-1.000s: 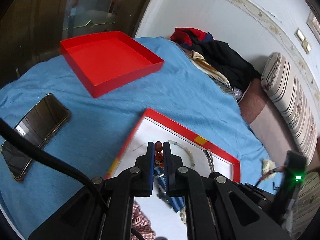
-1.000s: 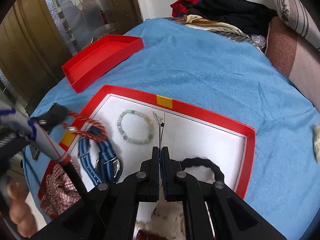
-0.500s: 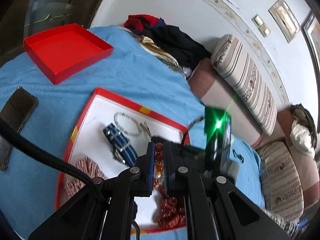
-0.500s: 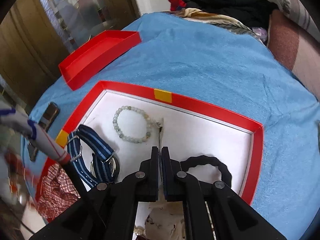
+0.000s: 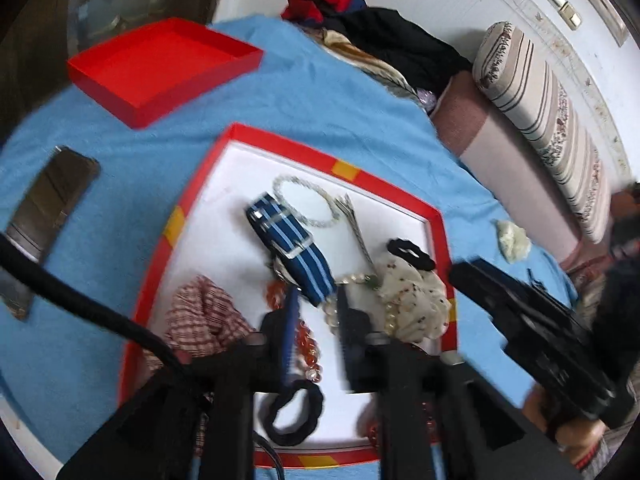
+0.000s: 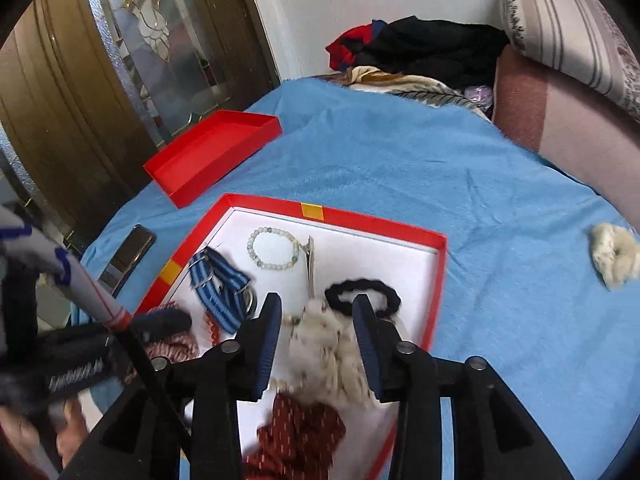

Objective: Organize jewelry
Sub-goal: 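Withdraw both open tools up from the tray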

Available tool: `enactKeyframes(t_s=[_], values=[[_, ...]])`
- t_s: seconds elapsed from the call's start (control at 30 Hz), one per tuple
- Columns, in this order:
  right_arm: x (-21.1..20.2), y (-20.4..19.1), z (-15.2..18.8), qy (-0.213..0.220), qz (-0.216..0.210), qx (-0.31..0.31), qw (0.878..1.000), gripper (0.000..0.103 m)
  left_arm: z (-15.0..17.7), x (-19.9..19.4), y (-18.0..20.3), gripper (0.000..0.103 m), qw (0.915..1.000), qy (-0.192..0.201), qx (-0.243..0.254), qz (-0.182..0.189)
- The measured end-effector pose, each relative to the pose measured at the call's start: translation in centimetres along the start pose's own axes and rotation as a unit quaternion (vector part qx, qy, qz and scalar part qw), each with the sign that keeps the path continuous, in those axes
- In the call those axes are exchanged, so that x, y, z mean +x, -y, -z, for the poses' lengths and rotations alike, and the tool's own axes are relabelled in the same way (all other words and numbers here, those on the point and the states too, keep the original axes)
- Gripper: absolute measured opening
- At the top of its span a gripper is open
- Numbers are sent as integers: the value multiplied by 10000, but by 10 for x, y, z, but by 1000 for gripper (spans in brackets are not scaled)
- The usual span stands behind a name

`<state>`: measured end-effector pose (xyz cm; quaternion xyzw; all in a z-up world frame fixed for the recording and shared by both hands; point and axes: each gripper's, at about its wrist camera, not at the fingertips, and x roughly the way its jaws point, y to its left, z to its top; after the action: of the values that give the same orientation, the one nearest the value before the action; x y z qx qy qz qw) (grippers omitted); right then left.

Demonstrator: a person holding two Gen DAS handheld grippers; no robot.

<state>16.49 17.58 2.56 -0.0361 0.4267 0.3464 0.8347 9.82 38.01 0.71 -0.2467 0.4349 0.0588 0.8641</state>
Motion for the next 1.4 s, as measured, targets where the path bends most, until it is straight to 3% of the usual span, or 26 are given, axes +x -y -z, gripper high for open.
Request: enactKeyframes(t_s=[0.03, 0.37, 0.6, 0.63, 0.7, 0.73, 0.93, 1.17, 1.27, 1.4], values=[[-3, 1, 3, 5, -8, 26, 10000, 41, 0, -4, 0, 41, 10000, 84, 2, -53], [-12, 4, 43, -73, 240, -112, 9996, 41, -5, -20, -10, 43, 9972, 490, -136, -540], [11, 23, 54, -438, 664, 37, 9968, 40, -10, -20, -16, 43, 9941, 619, -258, -852], [16, 26, 55, -511, 723, 57, 9961, 37, -10, -19, -15, 43, 9944, 607, -254, -830], [25, 33, 56, -648, 873, 112, 9940, 16, -11, -18, -12, 43, 9944, 621, -215, -824], [27, 37, 57, -706, 932, 164, 9930, 10, -11, -18, -10, 43, 9942, 643, -198, -833], [19, 57, 62, -650, 1369, 421, 9876, 7, -15, -13, 2, 43, 9952, 636, -172, -728], [-10, 89, 84, -588, 1437, 1146, 9812, 7, -13, -3, 23, 43, 9962, 567, 66, -654], [-13, 87, 93, -700, 1149, 1125, 9845, 8, -13, 0, 28, 43, 9965, 568, 80, -607], [-26, 90, 96, -543, 896, 1125, 9881, 12, -10, -1, 36, 45, 9956, 677, 169, -628]])
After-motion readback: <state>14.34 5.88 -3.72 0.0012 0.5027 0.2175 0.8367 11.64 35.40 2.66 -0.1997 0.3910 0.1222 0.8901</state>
